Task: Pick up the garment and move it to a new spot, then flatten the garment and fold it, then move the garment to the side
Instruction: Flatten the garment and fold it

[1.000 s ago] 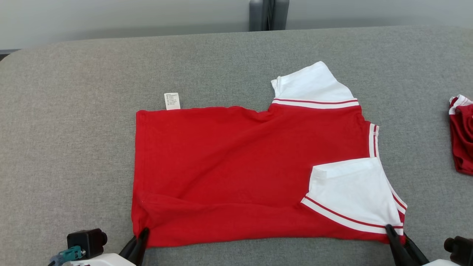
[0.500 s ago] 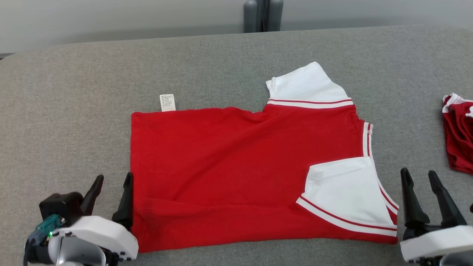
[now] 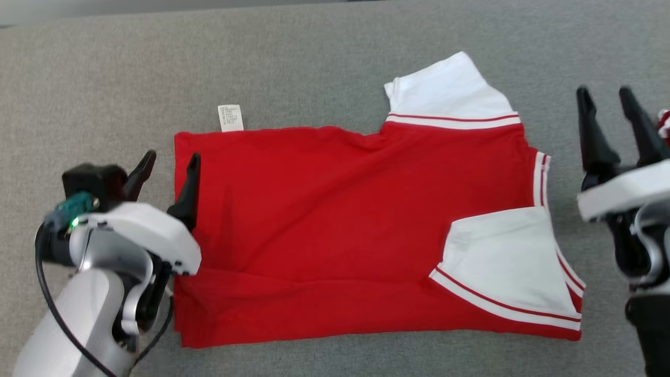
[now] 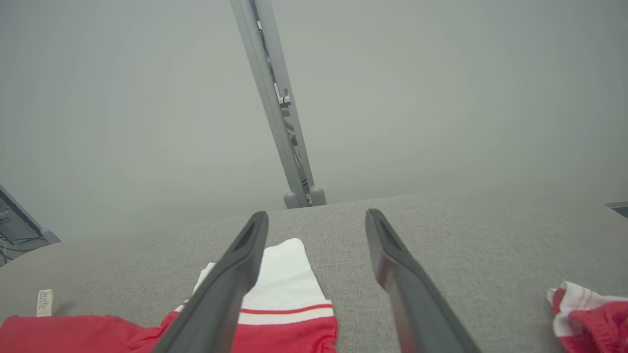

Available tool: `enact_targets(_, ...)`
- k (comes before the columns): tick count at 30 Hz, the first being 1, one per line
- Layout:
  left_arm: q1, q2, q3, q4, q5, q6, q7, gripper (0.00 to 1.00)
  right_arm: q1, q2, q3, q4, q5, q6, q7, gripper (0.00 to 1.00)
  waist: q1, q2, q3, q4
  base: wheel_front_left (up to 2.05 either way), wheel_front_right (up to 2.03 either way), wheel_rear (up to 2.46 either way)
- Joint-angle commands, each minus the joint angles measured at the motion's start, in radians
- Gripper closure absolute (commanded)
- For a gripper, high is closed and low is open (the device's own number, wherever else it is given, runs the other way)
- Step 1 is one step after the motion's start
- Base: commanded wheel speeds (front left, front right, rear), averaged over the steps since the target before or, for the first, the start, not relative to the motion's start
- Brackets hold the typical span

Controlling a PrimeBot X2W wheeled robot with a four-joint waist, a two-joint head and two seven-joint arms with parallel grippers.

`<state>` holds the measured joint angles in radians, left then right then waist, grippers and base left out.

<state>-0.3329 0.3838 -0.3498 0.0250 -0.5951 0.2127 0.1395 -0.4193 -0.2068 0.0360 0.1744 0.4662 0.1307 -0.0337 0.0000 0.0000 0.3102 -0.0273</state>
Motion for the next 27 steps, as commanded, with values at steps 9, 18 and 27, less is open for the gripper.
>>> enact_targets(9, -0.249, -0.047, -0.044, 0.177, -0.067, -0.12, 0.104, 0.0, -0.341, -0.125, 0.119, 0.262, 0.068, 0.001, 0.064, 0.0, 0.0, 0.0, 0.159, 0.108, 0.0, 0.0, 0.0)
enact_targets(18, -0.418, -0.115, -0.078, 0.36, -0.109, -0.208, 0.135, 0.0, -0.559, -0.193, 0.271, 0.479, 0.094, 0.0, 0.141, 0.0, 0.0, 0.0, 0.245, 0.193, 0.0, 0.0, 0.0)
enact_targets(27, -0.496, -0.168, -0.113, 0.492, -0.133, -0.286, 0.13, 0.0, -0.668, -0.202, 0.37, 0.635, 0.137, 0.0, 0.183, 0.0, 0.0, 0.0, 0.28, 0.217, 0.0, 0.0, 0.0)
